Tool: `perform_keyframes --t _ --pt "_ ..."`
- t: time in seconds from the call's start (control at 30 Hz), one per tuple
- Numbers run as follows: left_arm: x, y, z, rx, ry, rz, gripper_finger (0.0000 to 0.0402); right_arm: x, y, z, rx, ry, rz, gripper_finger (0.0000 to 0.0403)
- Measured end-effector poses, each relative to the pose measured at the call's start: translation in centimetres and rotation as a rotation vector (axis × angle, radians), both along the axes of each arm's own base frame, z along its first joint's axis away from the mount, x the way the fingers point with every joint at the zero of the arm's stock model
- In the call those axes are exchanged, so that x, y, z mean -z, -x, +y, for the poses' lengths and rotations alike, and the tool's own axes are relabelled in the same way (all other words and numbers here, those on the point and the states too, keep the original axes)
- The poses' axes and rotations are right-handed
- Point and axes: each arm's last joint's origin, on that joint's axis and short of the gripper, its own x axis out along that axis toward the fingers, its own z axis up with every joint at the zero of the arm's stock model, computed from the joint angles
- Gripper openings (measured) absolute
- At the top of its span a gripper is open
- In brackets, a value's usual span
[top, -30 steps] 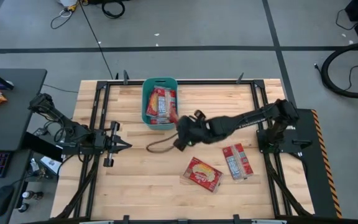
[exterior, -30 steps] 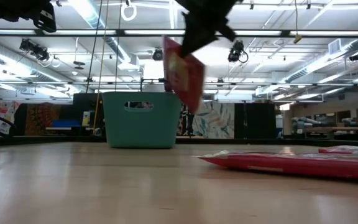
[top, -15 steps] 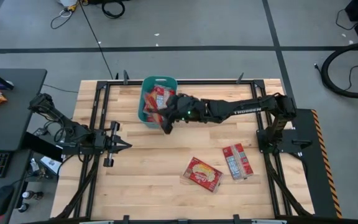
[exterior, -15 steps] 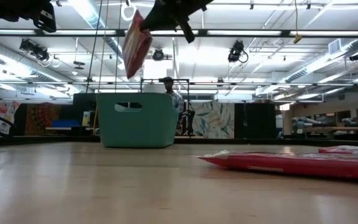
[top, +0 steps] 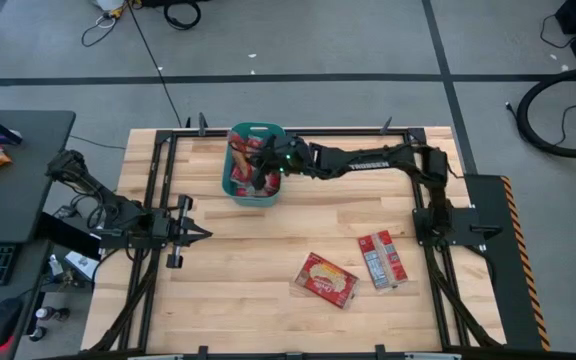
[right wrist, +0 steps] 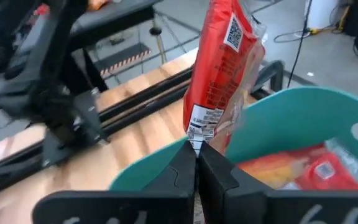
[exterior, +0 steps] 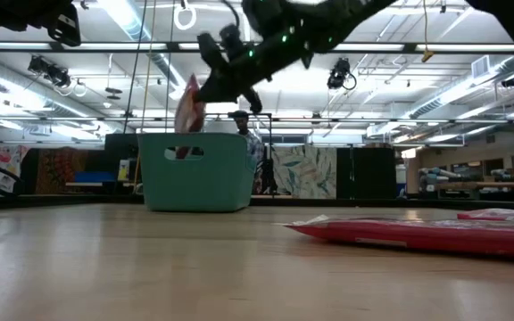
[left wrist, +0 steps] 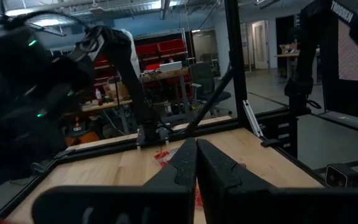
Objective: Sort popcorn bags into baskets
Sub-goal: Put the red popcorn bag into the green bin
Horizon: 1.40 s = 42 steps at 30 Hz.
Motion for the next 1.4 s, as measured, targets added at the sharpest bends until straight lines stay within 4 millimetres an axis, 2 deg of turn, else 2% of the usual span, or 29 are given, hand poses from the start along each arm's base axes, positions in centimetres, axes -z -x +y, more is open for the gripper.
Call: perform_keyframes --t 0.13,0.2,0.4,0.5,0.6,0.8,0.97,1.07,1.2,1.3,1.4 --pt "0.0 0.0 0.0 0.000 0.000 0.000 0.0013 1.1 0.0 -2.5 0.058 -0.041 -0.015 0.0012" --pt "0.1 0.0 0.0 0.000 -0.004 0.005 0.0013 1.9 0.5 -3.5 0.097 -0.087 0.036 0.0016" --pt "0.2 0.0 0.0 0.000 -0.013 0.017 0.0013 3.4 1.5 -5.9 0.147 -0.176 0.115 0.0056" --pt "0.2 0.0 0.0 -0.001 -0.014 0.018 0.0013 3.5 2.1 -6.4 0.129 -0.240 0.135 0.0081" --pt "0.2 0.0 0.0 -0.004 -0.014 0.017 0.0013 2.4 2.4 -6.2 0.107 -0.267 0.107 0.0100" --pt "0.2 0.0 0.0 -0.018 -0.010 0.016 0.0013 -0.6 3.4 -3.8 0.062 -0.264 0.130 0.0109" --pt "-0.1 0.0 0.1 -0.024 -0.025 -0.009 0.0013 -4.5 5.1 -1.3 0.041 -0.167 0.126 0.0109" --pt "-0.1 0.0 0.1 -0.026 -0.031 -0.015 0.0013 -5.9 6.0 0.3 0.045 -0.163 0.142 0.0108" --pt "-0.3 0.0 0.1 -0.026 -0.023 -0.029 0.0013 -6.2 7.6 4.3 -0.006 -0.199 0.314 0.0108" --pt "-0.4 0.1 0.1 -0.026 -0.017 -0.035 0.0013 -4.9 8.5 7.7 0.032 -0.190 0.491 0.0108" --pt "-0.4 0.1 0.1 -0.026 -0.016 -0.034 0.0013 -4.2 8.9 10.9 0.065 -0.178 0.559 0.0108"
